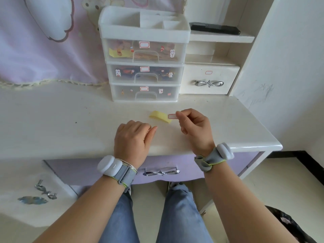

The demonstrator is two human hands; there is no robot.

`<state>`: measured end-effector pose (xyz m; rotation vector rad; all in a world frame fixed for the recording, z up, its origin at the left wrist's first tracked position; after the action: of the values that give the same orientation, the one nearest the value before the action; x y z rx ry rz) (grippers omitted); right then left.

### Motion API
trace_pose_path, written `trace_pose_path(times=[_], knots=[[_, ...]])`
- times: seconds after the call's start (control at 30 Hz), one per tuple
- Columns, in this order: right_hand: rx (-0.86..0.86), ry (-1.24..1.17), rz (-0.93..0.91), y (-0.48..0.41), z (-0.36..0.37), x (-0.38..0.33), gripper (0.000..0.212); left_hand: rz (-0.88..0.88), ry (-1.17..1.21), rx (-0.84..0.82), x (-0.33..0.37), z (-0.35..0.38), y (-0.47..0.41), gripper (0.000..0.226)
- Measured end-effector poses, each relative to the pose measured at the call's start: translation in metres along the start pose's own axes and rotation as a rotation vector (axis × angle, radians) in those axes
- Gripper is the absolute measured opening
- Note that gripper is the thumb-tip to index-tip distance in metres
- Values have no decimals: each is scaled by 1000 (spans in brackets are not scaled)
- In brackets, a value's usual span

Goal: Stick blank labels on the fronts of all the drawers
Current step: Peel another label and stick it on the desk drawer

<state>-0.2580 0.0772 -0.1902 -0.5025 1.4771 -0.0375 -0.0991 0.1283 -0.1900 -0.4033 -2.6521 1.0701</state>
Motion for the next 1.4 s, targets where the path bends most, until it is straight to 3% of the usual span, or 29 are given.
trace_pose_path(times=[0.13,0.27,0.37,0.67,0.9,1.3,1.4], knots=[[-25,-104,-43,45,5,4,14,70,-64,-22,10,8,45,27],[-41,55,38,85,20,34,9,54,-125,-51,6,22,80,38],[41,178,127,99,19,68,7,-2,-166,-12,4,30,86,41],[140,272,114,89,21,86,16,5,-232,97,5,37,86,43],[200,381,73,89,19,85,13,-4,-263,155,7,38,84,59],[280,502,43,92,18,82,7,-99,-206,176,9,33,79,47],[324,638,8,94,20,77,20,-105,-202,170,10,34,79,48]])
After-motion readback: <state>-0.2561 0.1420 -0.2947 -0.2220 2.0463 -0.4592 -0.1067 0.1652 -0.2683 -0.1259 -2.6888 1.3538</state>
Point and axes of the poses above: each hand's wrist, its own y-axis away from the middle knuckle, its own z-axis out of the palm, x = y × z, the point moved 9 cm from there along -y, towards the middle knuckle, and after that the axes turned 12 degrees about -x, right-handed, at the moved point
